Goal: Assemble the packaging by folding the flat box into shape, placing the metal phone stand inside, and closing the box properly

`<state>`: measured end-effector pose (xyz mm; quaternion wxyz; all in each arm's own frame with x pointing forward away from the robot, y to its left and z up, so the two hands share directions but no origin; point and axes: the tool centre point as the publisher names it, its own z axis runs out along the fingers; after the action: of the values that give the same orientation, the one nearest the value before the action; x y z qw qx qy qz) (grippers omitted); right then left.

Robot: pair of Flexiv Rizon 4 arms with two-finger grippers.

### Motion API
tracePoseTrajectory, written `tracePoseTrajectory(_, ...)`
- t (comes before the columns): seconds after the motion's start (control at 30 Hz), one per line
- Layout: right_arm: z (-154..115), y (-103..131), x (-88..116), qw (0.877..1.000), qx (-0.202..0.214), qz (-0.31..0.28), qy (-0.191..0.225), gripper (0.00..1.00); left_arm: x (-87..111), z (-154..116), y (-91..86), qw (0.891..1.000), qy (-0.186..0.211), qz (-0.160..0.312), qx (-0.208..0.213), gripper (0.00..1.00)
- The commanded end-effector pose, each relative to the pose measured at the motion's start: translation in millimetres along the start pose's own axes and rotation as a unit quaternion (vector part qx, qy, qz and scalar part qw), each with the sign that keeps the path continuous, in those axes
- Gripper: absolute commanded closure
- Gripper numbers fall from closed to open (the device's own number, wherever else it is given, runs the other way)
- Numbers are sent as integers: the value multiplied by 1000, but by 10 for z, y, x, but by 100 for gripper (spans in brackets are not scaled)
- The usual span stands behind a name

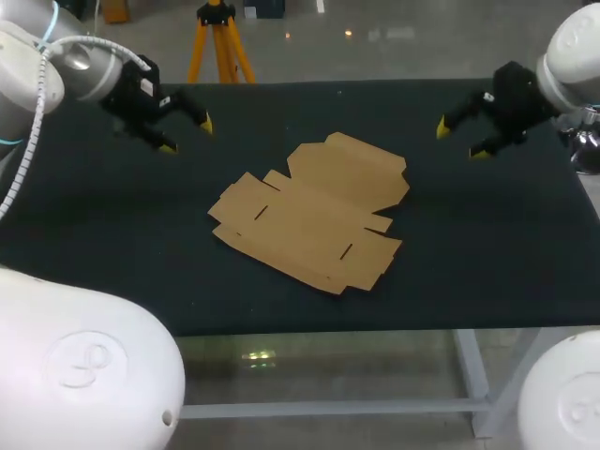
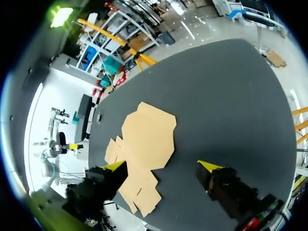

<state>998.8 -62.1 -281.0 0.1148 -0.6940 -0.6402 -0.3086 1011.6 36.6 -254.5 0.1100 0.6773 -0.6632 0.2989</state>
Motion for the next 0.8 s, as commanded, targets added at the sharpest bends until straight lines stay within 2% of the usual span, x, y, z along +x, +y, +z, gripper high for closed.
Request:
tracePoseTrajectory(0.03, 40, -105, -15, 1000, 8, 15, -5, 0, -20, 66, 52, 1000, 5, 2, -10, 0)
tracePoseTrajectory(0.1, 79, -164, -11, 1000, 16, 16, -20, 0, -24, 95, 67, 1000, 1, 0, -16, 0)
tracePoseTrajectory(0.67, 79, -164, -11, 1000, 16, 16, -20, 0, -25, 104, 77, 1000, 2, 2, -19, 0)
tracePoseTrajectory(0.73, 111, -157, 5, 999, 23, 14, -20, 0, -48, 160, -11, 1000, 6, -20, -13, 0)
tracePoseTrajectory(0.8, 161, -179, 24, 999, 26, 21, -28, 0, -72, 200, -46, 999, 26, -19, -26, 0)
